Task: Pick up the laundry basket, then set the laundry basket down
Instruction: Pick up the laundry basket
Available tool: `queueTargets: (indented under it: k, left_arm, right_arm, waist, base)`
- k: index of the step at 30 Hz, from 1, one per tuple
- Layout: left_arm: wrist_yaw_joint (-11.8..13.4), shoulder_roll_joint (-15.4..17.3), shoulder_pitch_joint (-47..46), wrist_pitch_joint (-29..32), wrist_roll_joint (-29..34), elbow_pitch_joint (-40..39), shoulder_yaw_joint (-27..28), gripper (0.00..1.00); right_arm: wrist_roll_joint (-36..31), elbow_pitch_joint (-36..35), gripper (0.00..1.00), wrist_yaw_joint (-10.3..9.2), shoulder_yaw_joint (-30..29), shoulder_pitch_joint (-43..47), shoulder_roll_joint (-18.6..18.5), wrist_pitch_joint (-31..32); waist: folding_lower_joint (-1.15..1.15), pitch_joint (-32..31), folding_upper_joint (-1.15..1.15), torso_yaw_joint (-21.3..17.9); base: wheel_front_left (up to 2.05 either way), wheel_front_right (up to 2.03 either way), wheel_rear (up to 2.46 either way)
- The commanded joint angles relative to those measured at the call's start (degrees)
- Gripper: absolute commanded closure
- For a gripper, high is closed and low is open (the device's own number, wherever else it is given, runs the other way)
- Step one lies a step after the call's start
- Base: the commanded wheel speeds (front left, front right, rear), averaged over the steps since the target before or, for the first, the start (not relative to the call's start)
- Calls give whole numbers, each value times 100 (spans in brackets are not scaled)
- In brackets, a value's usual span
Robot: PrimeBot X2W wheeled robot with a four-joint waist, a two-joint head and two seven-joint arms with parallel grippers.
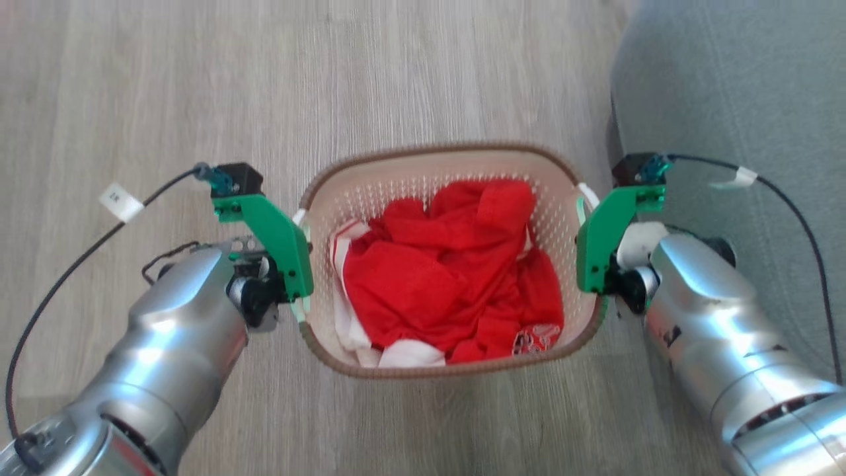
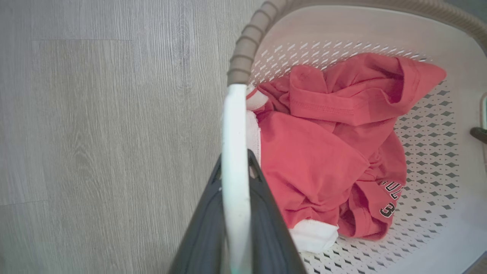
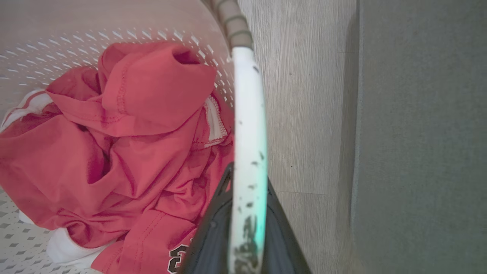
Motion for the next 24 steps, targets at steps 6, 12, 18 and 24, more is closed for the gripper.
queueTargets:
  k: [6, 12, 18, 24]
  left_arm:
    - [-38, 351, -62, 167, -151, 118, 77, 100]
    - [-38, 352, 97, 325, -242, 174, 46, 100]
    - [-38, 348, 278, 441, -326, 228, 26, 100]
    - [-38, 328, 390, 517, -386, 256, 9, 100]
  right_arm:
    - [38, 32, 100, -58, 57, 315, -114, 203]
    - [-51, 36, 100, -58, -88, 506, -138, 379]
    - [-228, 36, 100, -58, -309, 693, -152, 530]
    - [-448, 37, 100, -58, -575, 826, -167, 659]
  waist:
    - [1, -579, -1, 31]
    - [1, -901, -1, 49]
    - [1, -1174, -1, 37]
    - [1, -1344, -1, 37]
  base:
    - [0, 0, 0]
    - [0, 0, 0]
    - [0, 0, 0]
    - [0, 0, 0]
